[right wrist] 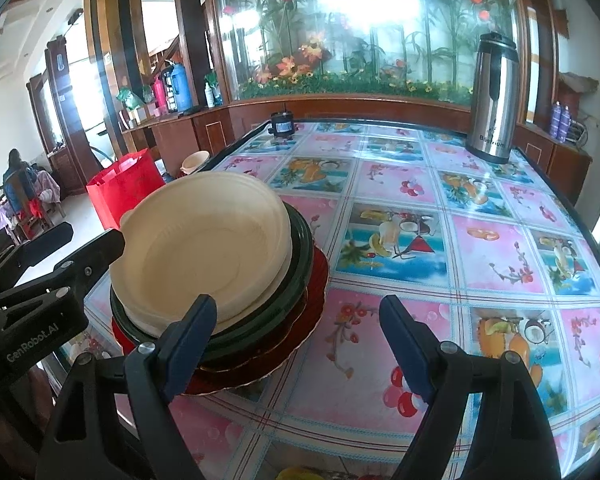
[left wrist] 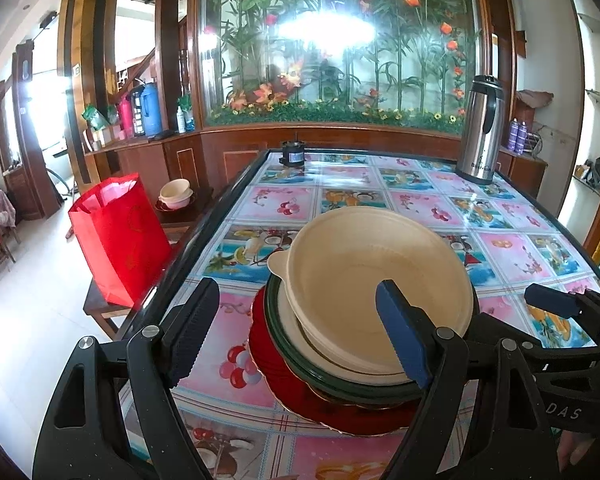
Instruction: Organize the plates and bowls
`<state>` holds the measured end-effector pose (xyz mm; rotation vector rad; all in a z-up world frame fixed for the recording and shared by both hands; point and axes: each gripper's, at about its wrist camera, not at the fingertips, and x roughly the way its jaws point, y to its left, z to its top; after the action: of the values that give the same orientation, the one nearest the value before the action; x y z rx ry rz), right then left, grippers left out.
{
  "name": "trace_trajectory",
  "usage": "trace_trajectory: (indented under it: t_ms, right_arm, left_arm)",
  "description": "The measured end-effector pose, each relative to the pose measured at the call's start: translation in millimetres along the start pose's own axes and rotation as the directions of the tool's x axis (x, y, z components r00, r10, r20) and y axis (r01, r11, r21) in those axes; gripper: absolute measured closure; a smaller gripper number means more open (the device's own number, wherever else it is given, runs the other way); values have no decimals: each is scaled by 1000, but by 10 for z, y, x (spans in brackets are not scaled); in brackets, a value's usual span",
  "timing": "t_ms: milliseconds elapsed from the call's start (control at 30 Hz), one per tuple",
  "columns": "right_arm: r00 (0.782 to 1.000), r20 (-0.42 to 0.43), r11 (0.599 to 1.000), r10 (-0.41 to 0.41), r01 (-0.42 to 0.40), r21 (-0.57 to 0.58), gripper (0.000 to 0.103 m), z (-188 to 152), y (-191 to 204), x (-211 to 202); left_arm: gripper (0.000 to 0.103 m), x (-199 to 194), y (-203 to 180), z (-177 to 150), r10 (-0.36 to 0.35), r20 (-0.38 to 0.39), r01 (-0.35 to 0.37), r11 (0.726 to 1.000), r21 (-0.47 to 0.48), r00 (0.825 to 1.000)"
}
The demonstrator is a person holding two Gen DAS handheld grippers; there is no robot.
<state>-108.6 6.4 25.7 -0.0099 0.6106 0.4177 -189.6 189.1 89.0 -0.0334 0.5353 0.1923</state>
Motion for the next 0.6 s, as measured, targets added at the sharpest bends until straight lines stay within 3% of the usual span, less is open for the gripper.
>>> trace_trajectory:
  t_ms: [600]
  right_arm:
    - [1000,-7,999,6,-6,-37,19,49,83,35]
  left_arm:
    - [22,11,-38,-42,-6,-12,6,1000,11,1000]
